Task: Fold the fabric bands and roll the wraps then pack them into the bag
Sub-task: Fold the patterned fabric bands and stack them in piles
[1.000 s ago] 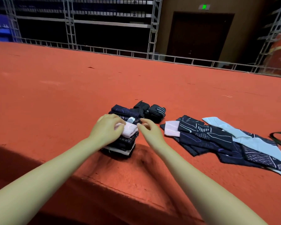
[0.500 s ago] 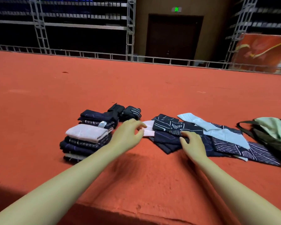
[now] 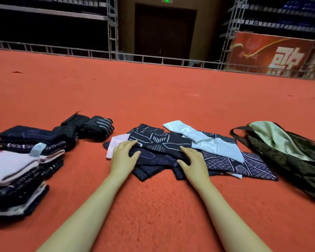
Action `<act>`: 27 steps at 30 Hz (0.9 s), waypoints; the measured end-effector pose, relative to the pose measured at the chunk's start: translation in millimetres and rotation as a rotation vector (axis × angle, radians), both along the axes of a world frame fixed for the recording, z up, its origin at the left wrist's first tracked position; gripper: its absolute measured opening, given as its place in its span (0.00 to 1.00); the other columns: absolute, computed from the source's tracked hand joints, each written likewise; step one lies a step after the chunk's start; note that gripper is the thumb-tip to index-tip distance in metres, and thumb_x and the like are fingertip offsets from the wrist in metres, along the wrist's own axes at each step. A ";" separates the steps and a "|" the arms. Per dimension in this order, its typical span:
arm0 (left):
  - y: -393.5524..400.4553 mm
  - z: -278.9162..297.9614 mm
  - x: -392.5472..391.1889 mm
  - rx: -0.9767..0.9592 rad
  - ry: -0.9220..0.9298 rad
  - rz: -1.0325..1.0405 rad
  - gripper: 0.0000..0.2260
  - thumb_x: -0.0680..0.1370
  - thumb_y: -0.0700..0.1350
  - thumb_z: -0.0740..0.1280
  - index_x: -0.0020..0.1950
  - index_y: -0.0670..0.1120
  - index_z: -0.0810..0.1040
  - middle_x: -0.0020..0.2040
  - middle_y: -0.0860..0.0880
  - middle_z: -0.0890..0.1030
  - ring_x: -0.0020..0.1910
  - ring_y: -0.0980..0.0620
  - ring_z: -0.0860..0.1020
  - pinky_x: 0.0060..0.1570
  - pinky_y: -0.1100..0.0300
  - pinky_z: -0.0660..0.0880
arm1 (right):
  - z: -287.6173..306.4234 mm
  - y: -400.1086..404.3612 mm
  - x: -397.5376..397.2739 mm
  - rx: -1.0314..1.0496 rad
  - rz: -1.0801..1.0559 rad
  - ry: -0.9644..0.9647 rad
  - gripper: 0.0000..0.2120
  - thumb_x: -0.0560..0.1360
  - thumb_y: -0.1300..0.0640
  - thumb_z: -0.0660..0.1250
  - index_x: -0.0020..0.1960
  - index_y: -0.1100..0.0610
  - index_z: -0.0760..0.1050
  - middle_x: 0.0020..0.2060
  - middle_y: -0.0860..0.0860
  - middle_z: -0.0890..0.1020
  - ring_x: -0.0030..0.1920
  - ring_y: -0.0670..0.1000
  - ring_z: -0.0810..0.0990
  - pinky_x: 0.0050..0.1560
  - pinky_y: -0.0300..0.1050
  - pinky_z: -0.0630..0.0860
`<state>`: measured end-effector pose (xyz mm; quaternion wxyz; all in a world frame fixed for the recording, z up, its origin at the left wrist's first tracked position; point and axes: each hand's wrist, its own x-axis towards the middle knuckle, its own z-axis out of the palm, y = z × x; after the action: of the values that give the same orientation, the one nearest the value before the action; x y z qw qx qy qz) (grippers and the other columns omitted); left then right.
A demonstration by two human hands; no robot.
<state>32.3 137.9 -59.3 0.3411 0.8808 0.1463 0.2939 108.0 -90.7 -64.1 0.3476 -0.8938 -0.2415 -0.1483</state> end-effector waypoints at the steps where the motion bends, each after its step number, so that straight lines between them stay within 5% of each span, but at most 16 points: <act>1: 3.6 -3.0 3.5 0.004 -0.017 0.007 0.18 0.73 0.42 0.70 0.62 0.47 0.77 0.60 0.47 0.78 0.62 0.47 0.73 0.64 0.56 0.64 | -1.3 1.2 1.9 0.007 -0.007 -0.019 0.20 0.73 0.59 0.69 0.65 0.55 0.75 0.59 0.49 0.77 0.62 0.52 0.70 0.61 0.33 0.58; 8: 8.2 -5.7 2.2 0.125 -0.069 0.036 0.18 0.71 0.46 0.73 0.61 0.50 0.79 0.59 0.51 0.77 0.63 0.47 0.68 0.62 0.64 0.58 | 9.1 5.5 -3.2 0.179 -0.027 -0.168 0.08 0.74 0.60 0.67 0.51 0.53 0.81 0.47 0.47 0.82 0.54 0.50 0.75 0.53 0.34 0.64; 13: 9.6 -4.8 1.7 0.168 -0.038 -0.015 0.24 0.73 0.46 0.71 0.68 0.49 0.73 0.66 0.51 0.74 0.67 0.48 0.68 0.66 0.58 0.60 | 33.5 10.0 -30.2 0.440 0.141 -0.127 0.10 0.74 0.63 0.68 0.48 0.50 0.81 0.45 0.35 0.81 0.50 0.35 0.77 0.54 0.27 0.68; 17: 8.8 -0.3 0.6 0.122 -0.051 -0.049 0.19 0.75 0.42 0.68 0.66 0.48 0.74 0.63 0.50 0.77 0.64 0.50 0.71 0.64 0.61 0.62 | 43.0 11.8 -46.8 0.554 0.207 -0.060 0.13 0.74 0.63 0.68 0.47 0.44 0.79 0.44 0.33 0.82 0.50 0.37 0.79 0.53 0.32 0.72; 22: 2.5 12.8 -7.1 -0.081 -0.133 -0.090 0.11 0.76 0.39 0.67 0.58 0.44 0.80 0.53 0.54 0.78 0.49 0.69 0.70 0.50 0.78 0.64 | 52.5 8.0 -50.9 0.720 0.195 0.063 0.10 0.75 0.64 0.66 0.47 0.50 0.81 0.43 0.41 0.84 0.48 0.38 0.80 0.51 0.31 0.72; 27: 3.2 11.8 -8.2 -0.055 -0.096 -0.118 0.09 0.76 0.38 0.67 0.52 0.50 0.81 0.49 0.54 0.79 0.51 0.56 0.75 0.48 0.72 0.65 | 52.4 5.7 -44.7 0.806 0.190 0.214 0.10 0.76 0.63 0.65 0.45 0.50 0.81 0.43 0.44 0.84 0.47 0.41 0.80 0.51 0.35 0.73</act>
<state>24.1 141.1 -47.5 0.3885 0.8630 0.0856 0.3112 63.3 -85.0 -11.7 0.7043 -0.6705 -0.2083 -0.1045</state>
